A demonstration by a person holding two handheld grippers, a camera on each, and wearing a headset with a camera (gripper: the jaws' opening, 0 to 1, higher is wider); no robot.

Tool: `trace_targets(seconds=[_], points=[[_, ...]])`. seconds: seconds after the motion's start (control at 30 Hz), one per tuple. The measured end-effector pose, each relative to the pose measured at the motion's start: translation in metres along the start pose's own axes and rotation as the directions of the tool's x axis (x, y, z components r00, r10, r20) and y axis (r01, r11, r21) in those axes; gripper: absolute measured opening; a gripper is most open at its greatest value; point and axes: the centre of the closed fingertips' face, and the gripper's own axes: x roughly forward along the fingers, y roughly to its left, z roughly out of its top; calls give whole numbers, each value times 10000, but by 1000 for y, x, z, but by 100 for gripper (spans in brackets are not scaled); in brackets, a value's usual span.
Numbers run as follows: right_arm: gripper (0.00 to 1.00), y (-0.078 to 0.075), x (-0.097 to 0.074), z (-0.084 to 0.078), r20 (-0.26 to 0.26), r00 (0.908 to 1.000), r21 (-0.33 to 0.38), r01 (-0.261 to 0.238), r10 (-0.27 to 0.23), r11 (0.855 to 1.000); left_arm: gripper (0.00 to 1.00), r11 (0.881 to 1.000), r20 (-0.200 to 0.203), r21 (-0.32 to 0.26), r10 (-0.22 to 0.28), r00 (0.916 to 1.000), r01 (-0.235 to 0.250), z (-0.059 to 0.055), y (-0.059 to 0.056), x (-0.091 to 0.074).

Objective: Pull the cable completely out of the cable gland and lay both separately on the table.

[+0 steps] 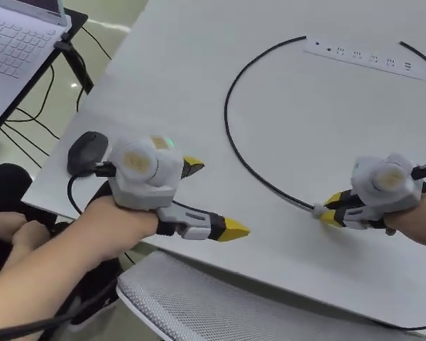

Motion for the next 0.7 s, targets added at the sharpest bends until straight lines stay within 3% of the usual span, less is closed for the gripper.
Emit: trace_targets(seconds=[0.2,0.33,0.4,0.47,0.57,0.7], points=[[7,7,-12,3,-318,9995,-859,-85,58,9963,88,9994,107,327,-151,9998,148,9,-14,10],[7,13,-31,17,-48,10000,-1009,-79,74,9949,87,9968,12,683,-420,9991,418,16,-27,18],[7,15,-40,24,48,10000,-1439,11,-4,9896,87,9953,3,826,-499,9988,497,20,-31,21],[7,17,-47,29,55,10000,-1618,22,-13,9868,85,9917,276,1115,-680,9973,645,30,-36,23],[7,23,-56,43,346,9993,-2065,-45,119,9784,85,9896,388,1196,-848,9956,796,38,-41,28],[7,33,-61,56,713,9967,-2380,-219,399,9710,84,9829,296,1559,-1034,9942,976,42,-47,36]])
